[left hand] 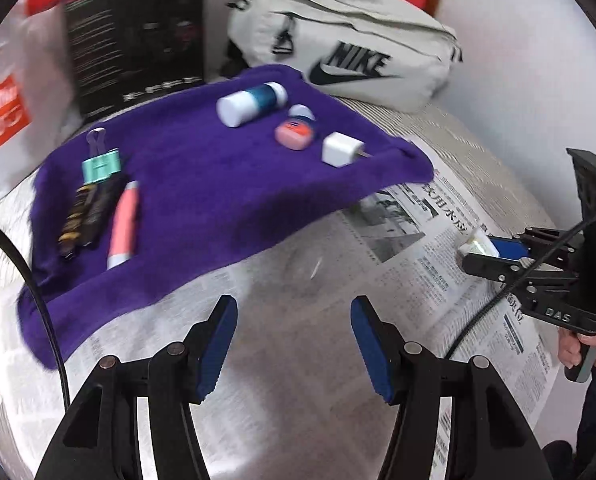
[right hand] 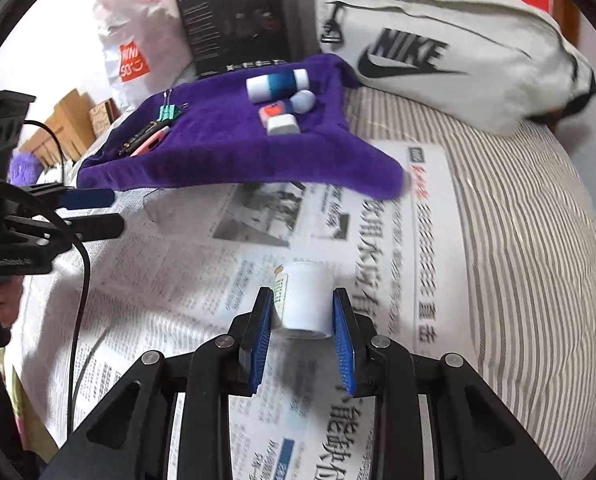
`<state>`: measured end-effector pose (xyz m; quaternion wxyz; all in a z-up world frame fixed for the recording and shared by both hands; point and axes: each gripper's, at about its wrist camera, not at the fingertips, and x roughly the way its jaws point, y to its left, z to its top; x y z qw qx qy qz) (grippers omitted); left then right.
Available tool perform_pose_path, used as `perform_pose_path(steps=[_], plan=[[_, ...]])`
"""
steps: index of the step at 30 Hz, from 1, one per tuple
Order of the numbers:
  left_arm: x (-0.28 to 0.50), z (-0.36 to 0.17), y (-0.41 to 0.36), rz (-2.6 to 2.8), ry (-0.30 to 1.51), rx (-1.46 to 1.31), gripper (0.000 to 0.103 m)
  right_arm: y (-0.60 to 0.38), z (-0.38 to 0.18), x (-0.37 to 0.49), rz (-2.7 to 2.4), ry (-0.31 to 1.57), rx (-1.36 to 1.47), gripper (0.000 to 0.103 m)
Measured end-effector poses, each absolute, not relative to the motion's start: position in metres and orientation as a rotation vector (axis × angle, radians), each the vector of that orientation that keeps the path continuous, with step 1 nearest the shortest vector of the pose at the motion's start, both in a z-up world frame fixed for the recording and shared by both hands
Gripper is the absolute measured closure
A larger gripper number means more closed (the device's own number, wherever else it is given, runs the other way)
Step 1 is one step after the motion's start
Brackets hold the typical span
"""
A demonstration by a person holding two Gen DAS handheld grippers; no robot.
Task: Organize rigid objects
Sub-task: 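Grasp the white tape roll with the right gripper while the left approaches the clear cup, then close the left gripper on the clear plastic cup while the right holds the tape roll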
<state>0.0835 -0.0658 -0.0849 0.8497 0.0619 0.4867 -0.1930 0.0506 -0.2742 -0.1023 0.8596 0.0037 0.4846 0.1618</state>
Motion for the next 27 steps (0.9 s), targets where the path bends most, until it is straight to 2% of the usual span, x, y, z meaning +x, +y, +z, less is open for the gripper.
perform_pose_path(steps=[8, 10, 12, 13, 27], plan=[[0.108, -0.107, -0.083, -0.425, 1.049, 0.228, 0.048, -0.279, -0.103, 0.048, 0.347, 1.017, 0.034, 0.074], [0.109, -0.107, -0.085, -0.430, 1.029, 0.252, 0.058, -0.279, -0.103, 0.049, 0.350, 1.017, 0.032, 0.074], [0.112, -0.106, -0.083, -0.456, 1.026, 0.242, 0.073, -0.277, -0.103, 0.049, 0.354, 1.017, 0.027, 0.074], [0.113, -0.105, -0.082, -0.465, 1.028, 0.234, 0.074, -0.277, -0.103, 0.049, 0.354, 1.017, 0.027, 0.074], [0.105, -0.103, -0.077, -0.468, 1.039, 0.242, 0.074, -0.267, -0.110, 0.056, 0.350, 1.004, -0.024, 0.074]])
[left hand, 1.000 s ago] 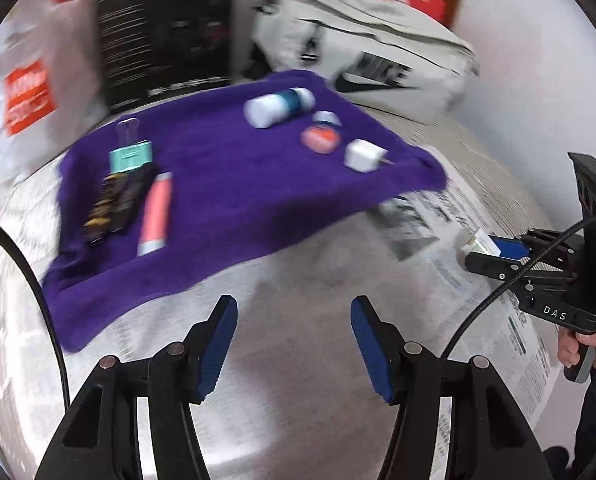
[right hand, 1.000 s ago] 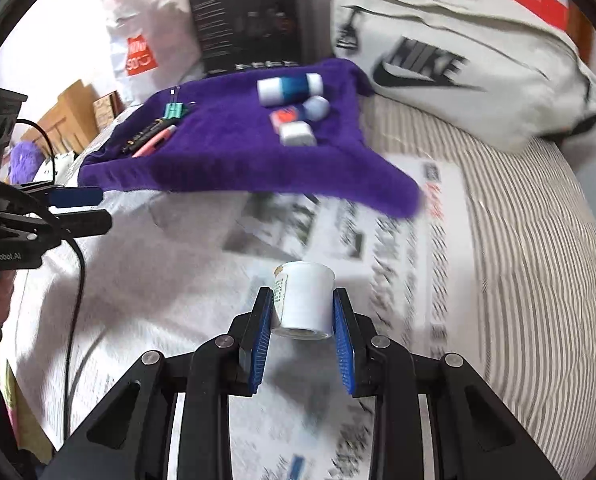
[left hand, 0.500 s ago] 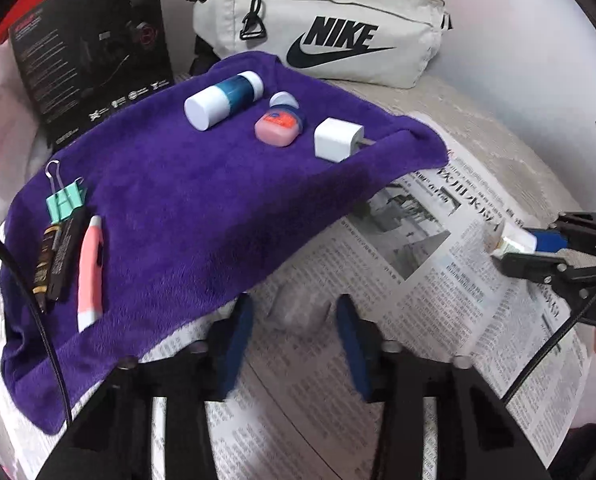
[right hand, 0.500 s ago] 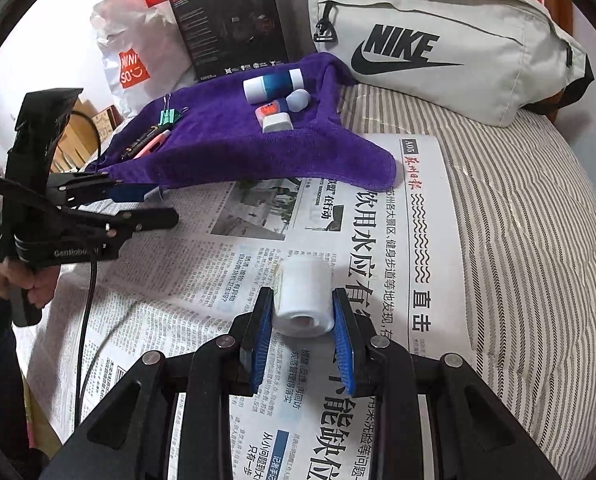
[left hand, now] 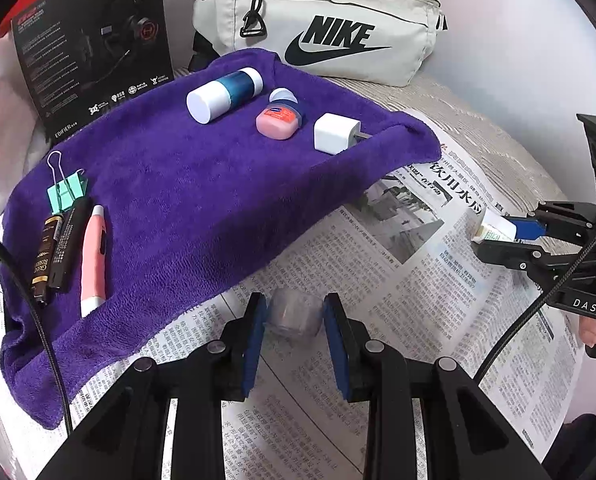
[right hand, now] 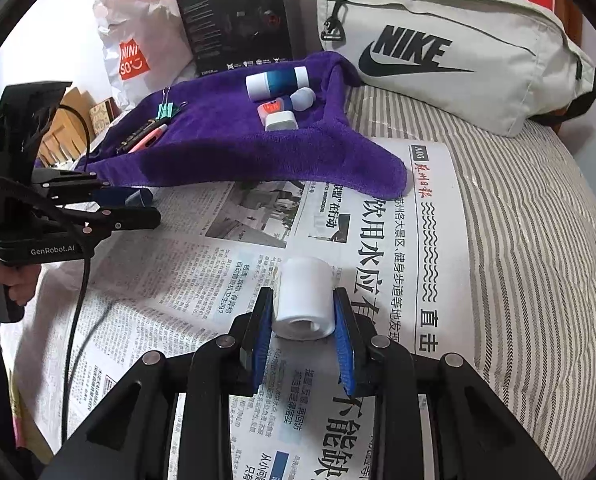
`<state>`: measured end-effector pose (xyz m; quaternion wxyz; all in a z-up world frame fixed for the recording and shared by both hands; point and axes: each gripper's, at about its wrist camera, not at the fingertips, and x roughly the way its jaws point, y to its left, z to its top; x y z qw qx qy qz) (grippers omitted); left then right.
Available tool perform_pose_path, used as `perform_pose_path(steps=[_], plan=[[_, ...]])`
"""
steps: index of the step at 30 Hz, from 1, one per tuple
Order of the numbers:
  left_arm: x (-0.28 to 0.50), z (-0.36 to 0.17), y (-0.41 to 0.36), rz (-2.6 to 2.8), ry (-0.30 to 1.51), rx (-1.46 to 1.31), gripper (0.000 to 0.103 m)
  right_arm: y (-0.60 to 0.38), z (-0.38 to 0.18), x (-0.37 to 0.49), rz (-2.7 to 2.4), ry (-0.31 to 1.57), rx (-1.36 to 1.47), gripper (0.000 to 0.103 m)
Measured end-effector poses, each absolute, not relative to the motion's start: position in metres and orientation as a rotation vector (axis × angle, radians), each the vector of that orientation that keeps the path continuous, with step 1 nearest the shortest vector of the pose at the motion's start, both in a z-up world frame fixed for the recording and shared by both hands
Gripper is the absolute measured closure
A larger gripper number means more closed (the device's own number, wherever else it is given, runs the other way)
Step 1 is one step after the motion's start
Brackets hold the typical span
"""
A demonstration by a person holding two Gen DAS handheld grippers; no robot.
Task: Organize rigid objects
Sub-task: 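Close the left gripper on the clear plastic cup while the right holds the tape roll, then carry the clear cup and the white tape roll onto the purple towel with both grippers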
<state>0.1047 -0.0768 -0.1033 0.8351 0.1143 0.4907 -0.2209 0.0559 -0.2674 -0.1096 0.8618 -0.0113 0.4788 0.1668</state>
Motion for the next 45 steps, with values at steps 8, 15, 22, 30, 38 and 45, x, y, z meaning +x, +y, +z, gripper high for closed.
perform_pose_path(steps=[8, 15, 22, 30, 38, 45], plan=[[0.100, -0.091, -0.057, -0.453, 1.025, 0.185, 0.074, -0.266, -0.099, 0.059, 0.379, 0.988, -0.009, 0.074], [0.090, -0.079, -0.023, -0.397, 1.010, 0.121, 0.074, -0.250, -0.085, 0.066, 0.430, 0.964, -0.013, 0.074], [0.083, -0.072, 0.009, -0.332, 1.003, 0.074, 0.074, -0.229, -0.075, 0.078, 0.486, 0.943, -0.013, 0.074], [0.086, -0.060, 0.033, -0.271, 0.985, 0.018, 0.074, -0.212, -0.066, 0.094, 0.509, 0.918, -0.014, 0.074], [0.101, -0.054, 0.046, -0.227, 0.976, -0.012, 0.074, -0.197, -0.060, 0.116, 0.509, 0.903, -0.027, 0.074], [0.123, -0.060, 0.057, -0.215, 0.995, -0.033, 0.074, -0.184, -0.061, 0.140, 0.515, 0.910, -0.047, 0.074]])
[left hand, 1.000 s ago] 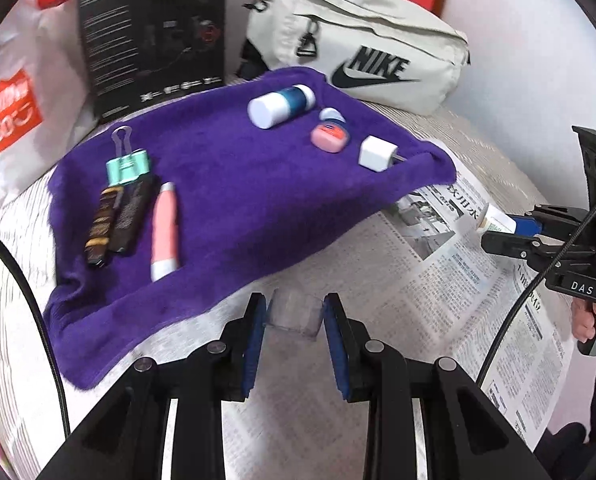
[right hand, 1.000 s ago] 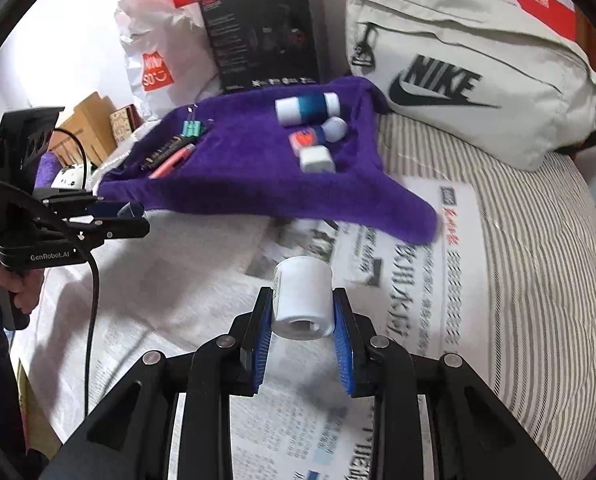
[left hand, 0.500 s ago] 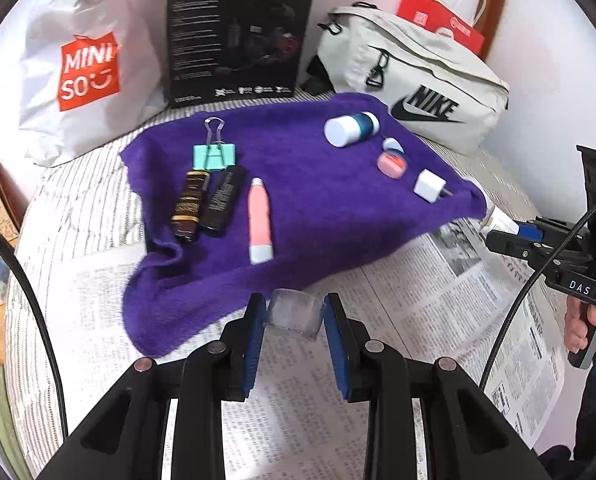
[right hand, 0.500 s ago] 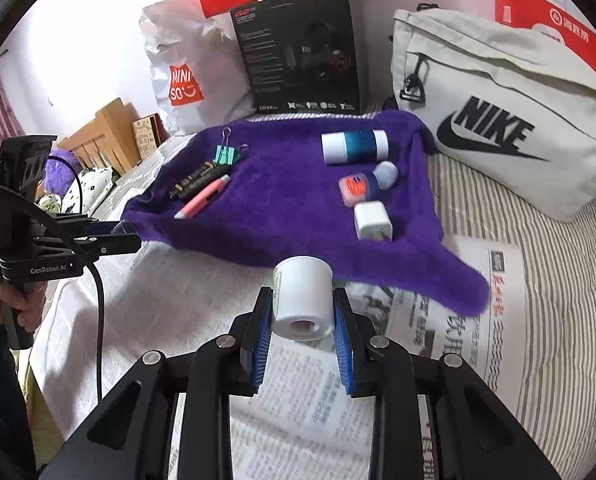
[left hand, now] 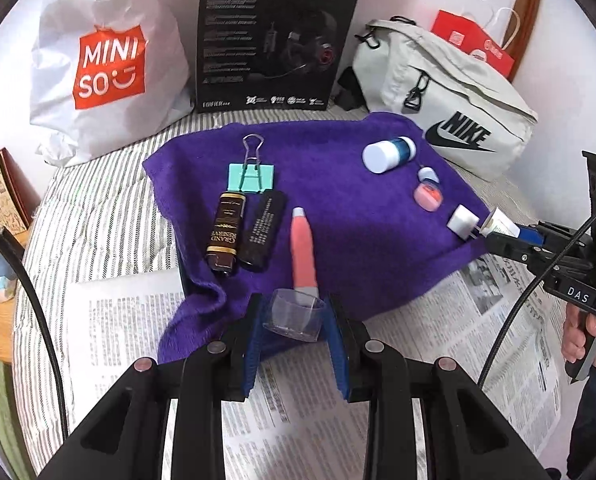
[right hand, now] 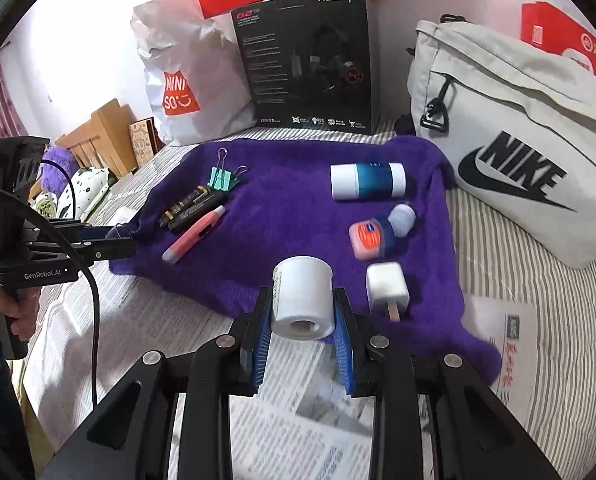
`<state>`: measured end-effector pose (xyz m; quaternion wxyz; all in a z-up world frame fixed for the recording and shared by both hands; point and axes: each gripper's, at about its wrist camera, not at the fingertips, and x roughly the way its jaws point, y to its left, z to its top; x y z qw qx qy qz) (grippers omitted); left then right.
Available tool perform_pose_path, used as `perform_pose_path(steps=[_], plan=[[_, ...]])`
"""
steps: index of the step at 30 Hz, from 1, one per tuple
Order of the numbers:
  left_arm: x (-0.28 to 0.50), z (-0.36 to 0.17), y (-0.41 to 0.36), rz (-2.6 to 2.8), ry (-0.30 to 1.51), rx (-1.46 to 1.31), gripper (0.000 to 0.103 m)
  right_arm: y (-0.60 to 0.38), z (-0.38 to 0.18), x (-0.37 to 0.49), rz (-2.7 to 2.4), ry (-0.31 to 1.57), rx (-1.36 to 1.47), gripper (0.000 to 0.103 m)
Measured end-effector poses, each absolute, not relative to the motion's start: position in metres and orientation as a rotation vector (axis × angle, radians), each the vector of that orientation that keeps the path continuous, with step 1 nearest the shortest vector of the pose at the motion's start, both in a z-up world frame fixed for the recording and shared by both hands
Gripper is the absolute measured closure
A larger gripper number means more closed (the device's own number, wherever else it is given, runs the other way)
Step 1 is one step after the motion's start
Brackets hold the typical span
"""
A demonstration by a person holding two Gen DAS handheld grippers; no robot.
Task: Organize rigid objects
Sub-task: 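Carry the clear cup and the white tape roll onto the purple towel with both grippers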
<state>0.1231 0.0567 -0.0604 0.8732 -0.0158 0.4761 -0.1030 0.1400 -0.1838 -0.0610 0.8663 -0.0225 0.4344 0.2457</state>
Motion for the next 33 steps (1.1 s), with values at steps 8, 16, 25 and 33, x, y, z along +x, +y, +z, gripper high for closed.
perform_pose_path(steps=[8, 16, 25, 33], plan=[[0.147, -0.073, 0.062, -0.216, 1.028, -0.044, 0.074, -0.175, -0.067, 0.161, 0.524, 0.926, -0.061, 0.074], [0.160, -0.087, 0.060, -0.210, 1.079, -0.011, 0.074, -0.170, -0.076, 0.176, 0.525, 0.944, -0.079, 0.074], [0.168, -0.095, 0.055, -0.203, 1.112, 0.056, 0.074, -0.165, -0.084, 0.190, 0.531, 0.958, -0.082, 0.074], [0.173, -0.097, 0.051, -0.200, 1.126, 0.089, 0.074, -0.158, -0.085, 0.191, 0.543, 0.959, -0.099, 0.074]])
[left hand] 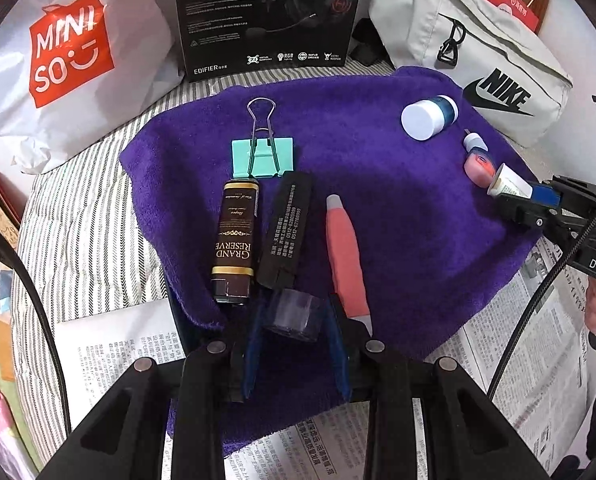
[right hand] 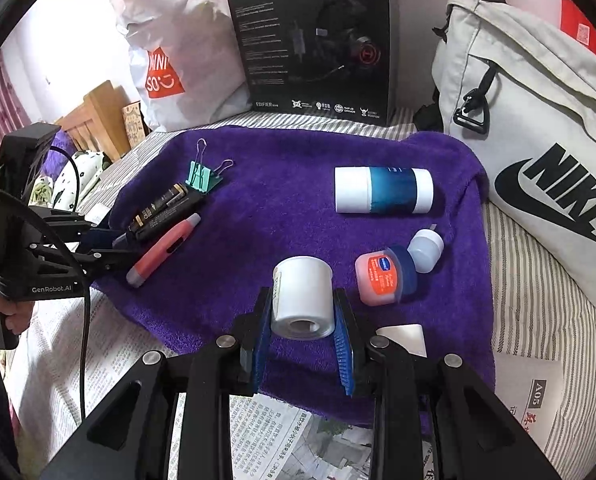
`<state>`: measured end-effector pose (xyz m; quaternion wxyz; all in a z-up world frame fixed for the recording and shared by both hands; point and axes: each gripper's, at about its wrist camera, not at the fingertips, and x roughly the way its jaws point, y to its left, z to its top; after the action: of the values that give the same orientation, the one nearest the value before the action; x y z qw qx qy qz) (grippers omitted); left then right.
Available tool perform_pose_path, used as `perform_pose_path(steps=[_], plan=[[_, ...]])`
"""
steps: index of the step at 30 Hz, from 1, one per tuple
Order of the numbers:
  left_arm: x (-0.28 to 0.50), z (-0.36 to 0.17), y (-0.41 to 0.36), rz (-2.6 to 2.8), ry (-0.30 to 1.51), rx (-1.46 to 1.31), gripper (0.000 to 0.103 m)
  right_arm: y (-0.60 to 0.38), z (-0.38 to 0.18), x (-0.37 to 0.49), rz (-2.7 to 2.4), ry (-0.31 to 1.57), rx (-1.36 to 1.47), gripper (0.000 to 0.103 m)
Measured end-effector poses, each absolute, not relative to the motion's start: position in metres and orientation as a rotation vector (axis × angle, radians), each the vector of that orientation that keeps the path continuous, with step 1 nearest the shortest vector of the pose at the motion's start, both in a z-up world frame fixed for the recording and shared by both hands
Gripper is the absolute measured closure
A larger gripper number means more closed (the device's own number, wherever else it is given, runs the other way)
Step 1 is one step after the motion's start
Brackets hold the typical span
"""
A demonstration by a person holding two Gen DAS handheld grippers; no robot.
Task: Organize rigid objects
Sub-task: 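Carry the clear cup and the white tape roll onto the purple towel with both grippers, then set the clear cup beside the black stick with the left gripper while the right sets the tape roll down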
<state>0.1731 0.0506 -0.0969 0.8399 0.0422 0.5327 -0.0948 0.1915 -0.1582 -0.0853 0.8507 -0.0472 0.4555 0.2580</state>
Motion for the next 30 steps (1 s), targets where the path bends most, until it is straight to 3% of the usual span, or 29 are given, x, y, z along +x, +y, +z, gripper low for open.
perform_pose_path(steps=[11, 17, 19, 30], plan=[[0.176, -0.095, 0.051, -0.200, 1.156, 0.092, 0.069, -0.167, -0.081, 0.199, 0.513, 0.953, -0.104, 0.074], [0.164, -0.081, 0.049, -0.194, 1.125, 0.101, 0.046, -0.170, -0.080, 0.208, 0.494, 0.953, -0.096, 0.074], [0.159, -0.073, 0.050, -0.176, 1.093, 0.106, 0.029, -0.165, -0.082, 0.213, 0.498, 0.952, -0.099, 0.074], [0.139, -0.061, 0.073, -0.105, 1.063, 0.081, 0.029, -0.136, -0.098, 0.237, 0.487, 0.966, -0.154, 0.074]])
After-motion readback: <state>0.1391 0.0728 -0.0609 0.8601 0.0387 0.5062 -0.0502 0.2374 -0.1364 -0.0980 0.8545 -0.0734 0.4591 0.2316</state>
